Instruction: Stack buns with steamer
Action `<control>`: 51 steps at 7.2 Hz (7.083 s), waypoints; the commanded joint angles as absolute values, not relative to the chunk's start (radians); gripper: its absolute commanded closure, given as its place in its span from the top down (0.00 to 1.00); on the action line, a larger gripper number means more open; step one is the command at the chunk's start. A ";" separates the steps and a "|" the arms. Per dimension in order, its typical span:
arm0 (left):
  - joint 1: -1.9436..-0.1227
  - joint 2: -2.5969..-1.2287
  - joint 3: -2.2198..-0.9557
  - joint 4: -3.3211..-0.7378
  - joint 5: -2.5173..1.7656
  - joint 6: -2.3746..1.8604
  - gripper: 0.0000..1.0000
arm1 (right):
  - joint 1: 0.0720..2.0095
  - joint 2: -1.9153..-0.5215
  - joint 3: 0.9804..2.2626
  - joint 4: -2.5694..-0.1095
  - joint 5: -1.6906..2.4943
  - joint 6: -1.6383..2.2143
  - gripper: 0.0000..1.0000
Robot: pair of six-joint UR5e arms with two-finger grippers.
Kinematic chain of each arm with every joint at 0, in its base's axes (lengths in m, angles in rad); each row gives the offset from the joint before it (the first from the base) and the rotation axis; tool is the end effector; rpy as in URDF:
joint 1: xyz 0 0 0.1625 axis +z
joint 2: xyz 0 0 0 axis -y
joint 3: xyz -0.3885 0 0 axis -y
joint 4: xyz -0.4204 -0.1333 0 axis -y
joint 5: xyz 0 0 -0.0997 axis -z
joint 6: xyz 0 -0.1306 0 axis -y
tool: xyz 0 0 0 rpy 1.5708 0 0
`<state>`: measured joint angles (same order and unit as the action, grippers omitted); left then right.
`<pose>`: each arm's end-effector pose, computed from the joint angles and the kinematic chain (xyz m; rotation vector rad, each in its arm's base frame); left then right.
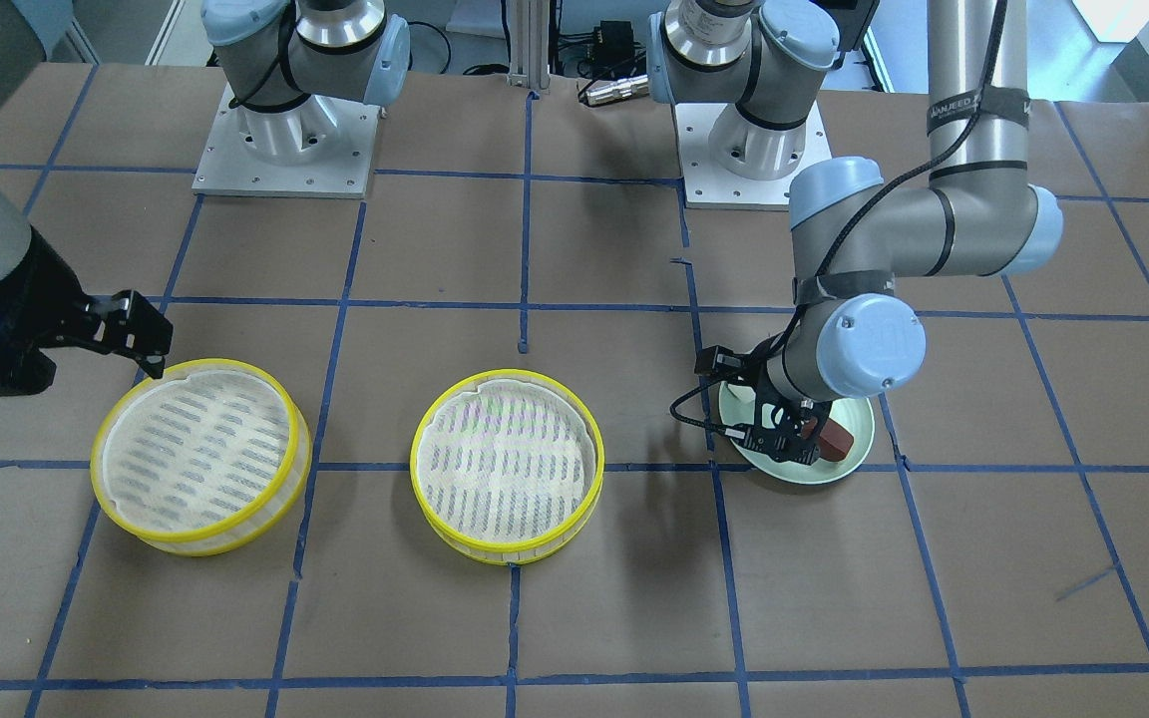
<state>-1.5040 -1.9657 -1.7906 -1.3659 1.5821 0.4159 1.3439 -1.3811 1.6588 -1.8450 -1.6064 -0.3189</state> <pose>-0.0960 -0.5399 0.1191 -0.5234 -2.9478 -0.6082 -0.0044 -0.5909 0.2979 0.1430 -3.1049 -0.0201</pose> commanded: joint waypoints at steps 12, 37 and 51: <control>-1.661 -1.940 -1.615 -1.356 1.085 -0.210 0.01 | 1.216 -1.227 1.921 -2.250 -1.684 -0.371 0.30; -1.471 -1.964 -1.690 -1.315 1.646 0.189 0.13 | 1.795 -1.227 1.689 -1.960 -1.568 0.502 0.09; -1.675 -1.933 -1.519 -1.398 0.979 -0.388 1.00 | 1.558 -1.578 1.446 -1.443 -1.560 0.144 0.99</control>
<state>-1.6616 -1.9343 -1.5319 -1.4051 0.9594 -0.3611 1.5500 -1.5438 1.5369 -1.5879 -1.5614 0.1529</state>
